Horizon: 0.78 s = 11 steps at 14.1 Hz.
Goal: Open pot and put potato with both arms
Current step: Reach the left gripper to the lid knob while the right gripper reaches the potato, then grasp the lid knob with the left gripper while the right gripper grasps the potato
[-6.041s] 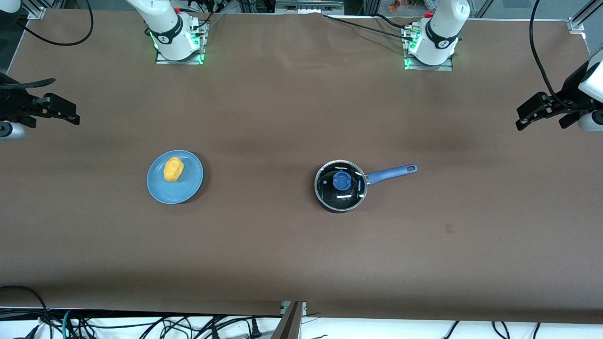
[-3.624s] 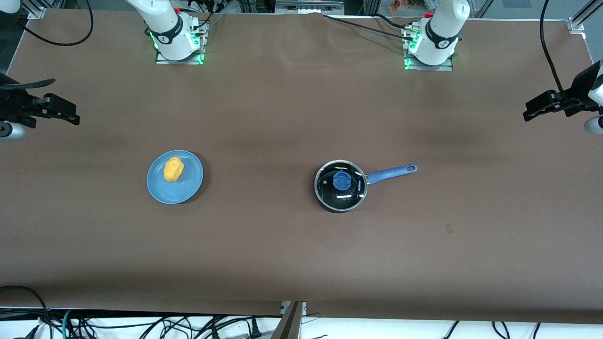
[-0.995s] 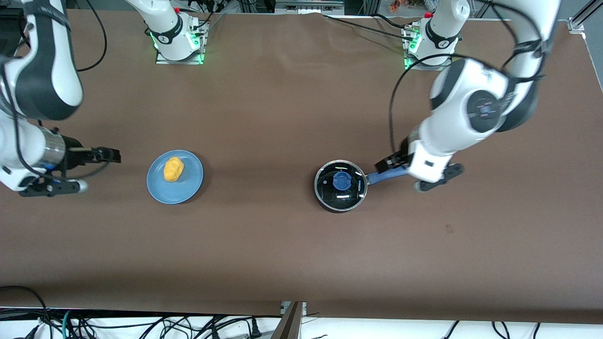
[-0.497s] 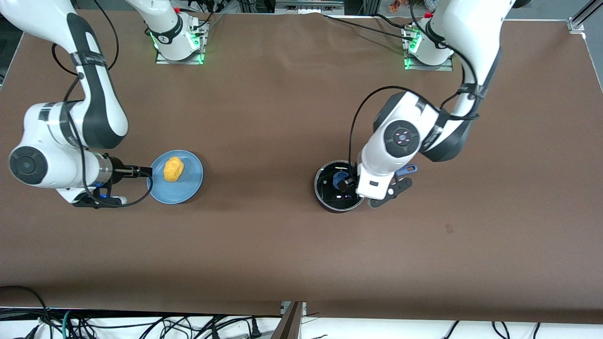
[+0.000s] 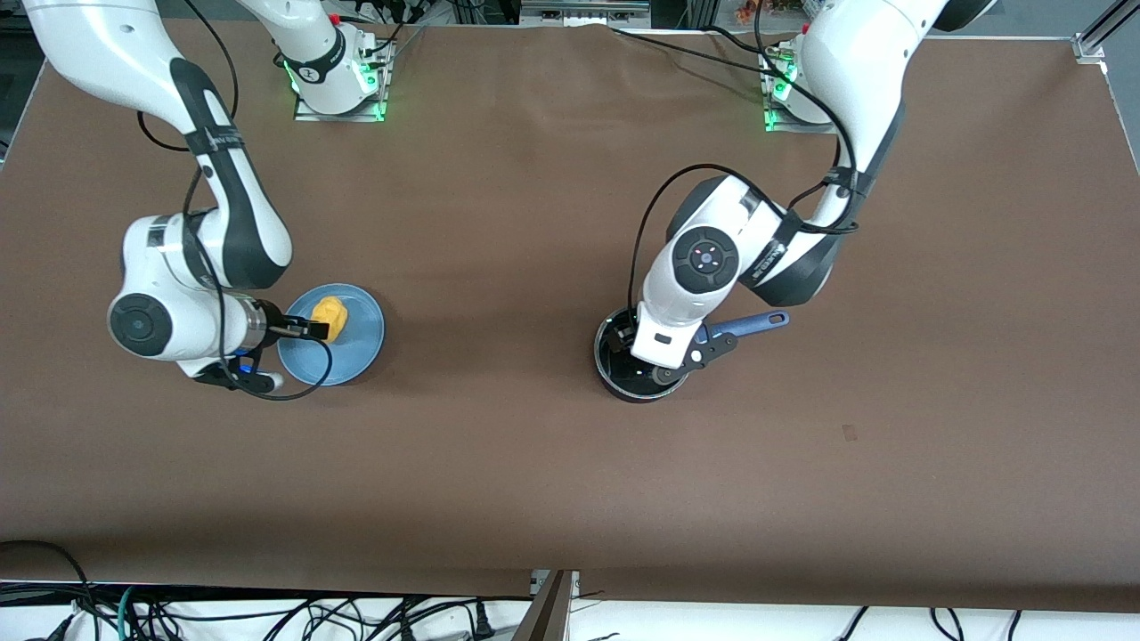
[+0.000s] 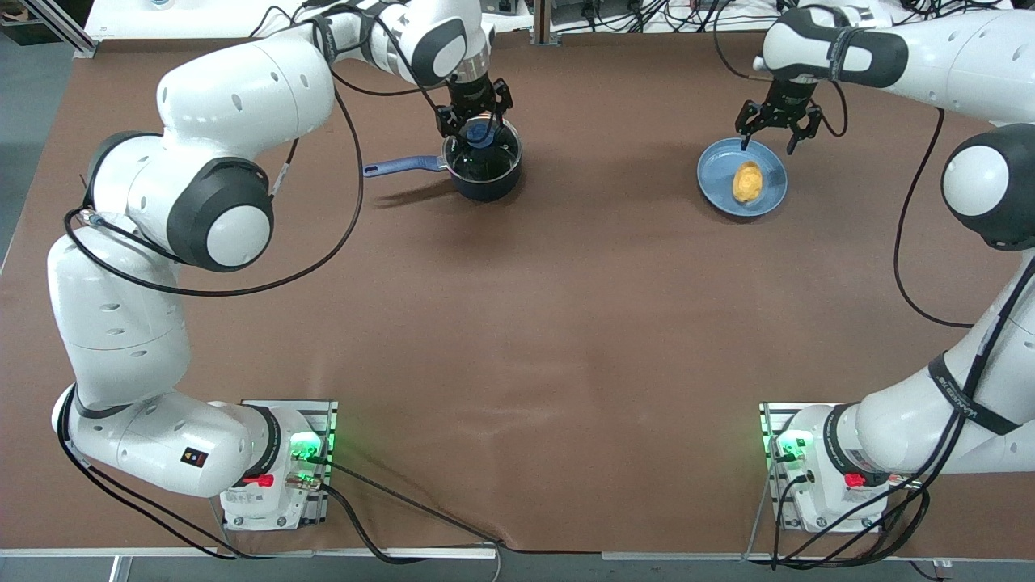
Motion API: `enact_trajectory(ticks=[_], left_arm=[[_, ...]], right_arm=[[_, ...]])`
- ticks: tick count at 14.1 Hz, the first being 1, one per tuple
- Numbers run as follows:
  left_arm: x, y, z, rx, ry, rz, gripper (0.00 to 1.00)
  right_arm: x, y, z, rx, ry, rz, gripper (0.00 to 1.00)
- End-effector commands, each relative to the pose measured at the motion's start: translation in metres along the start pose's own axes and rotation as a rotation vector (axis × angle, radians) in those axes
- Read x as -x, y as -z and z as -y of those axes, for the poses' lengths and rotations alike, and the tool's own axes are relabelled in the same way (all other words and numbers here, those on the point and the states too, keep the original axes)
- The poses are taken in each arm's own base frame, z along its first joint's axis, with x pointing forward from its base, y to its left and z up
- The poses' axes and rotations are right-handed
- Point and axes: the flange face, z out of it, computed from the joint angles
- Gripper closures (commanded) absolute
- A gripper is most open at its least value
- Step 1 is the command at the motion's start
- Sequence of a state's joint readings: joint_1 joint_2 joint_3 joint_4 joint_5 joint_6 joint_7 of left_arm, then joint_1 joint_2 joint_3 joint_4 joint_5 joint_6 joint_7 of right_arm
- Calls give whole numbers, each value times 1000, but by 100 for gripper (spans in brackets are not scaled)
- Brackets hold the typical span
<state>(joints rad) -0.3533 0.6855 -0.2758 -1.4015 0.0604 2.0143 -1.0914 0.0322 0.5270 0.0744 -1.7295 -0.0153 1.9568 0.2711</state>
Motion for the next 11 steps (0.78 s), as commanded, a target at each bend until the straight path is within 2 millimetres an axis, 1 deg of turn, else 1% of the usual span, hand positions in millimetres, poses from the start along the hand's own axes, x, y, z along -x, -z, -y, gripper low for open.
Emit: enact_trajectory(ticks=[1, 2, 3, 4, 6, 7, 9, 10, 11], left_arm=[[1, -16, -12, -1, -16, -22, 0], [0, -20, -12, -1, -17, -22, 0], [-3, -20, -11, -2, -36, -23, 0], [-6, -19, -9, -3, -59, -23, 0], [-9, -17, -7, -3, -77, -29, 0], [-10, -16, -7, -2, -78, -31, 0], [-6, -18, -9, -19, -96, -53, 0], [-5, -20, -9, -24, -95, -55, 4], [-5, -20, -9, -26, -96, -55, 16]], right_arm=[[-1, -18, 2, -12, -18, -5, 0], [-3, -25, 5, -14, -18, -6, 0], [-3, -31, 10, -13, -24, -6, 0], [-4, -35, 12, -13, -35, -6, 0], [-5, -40, 12, -14, -38, -4, 0], [-5, -43, 16, -11, -31, 0, 0], [-2, -49, 19, -7, -25, 7, 0], [0, -53, 20, -5, -23, 11, 0], [2, -56, 18, 0, -23, 17, 0]])
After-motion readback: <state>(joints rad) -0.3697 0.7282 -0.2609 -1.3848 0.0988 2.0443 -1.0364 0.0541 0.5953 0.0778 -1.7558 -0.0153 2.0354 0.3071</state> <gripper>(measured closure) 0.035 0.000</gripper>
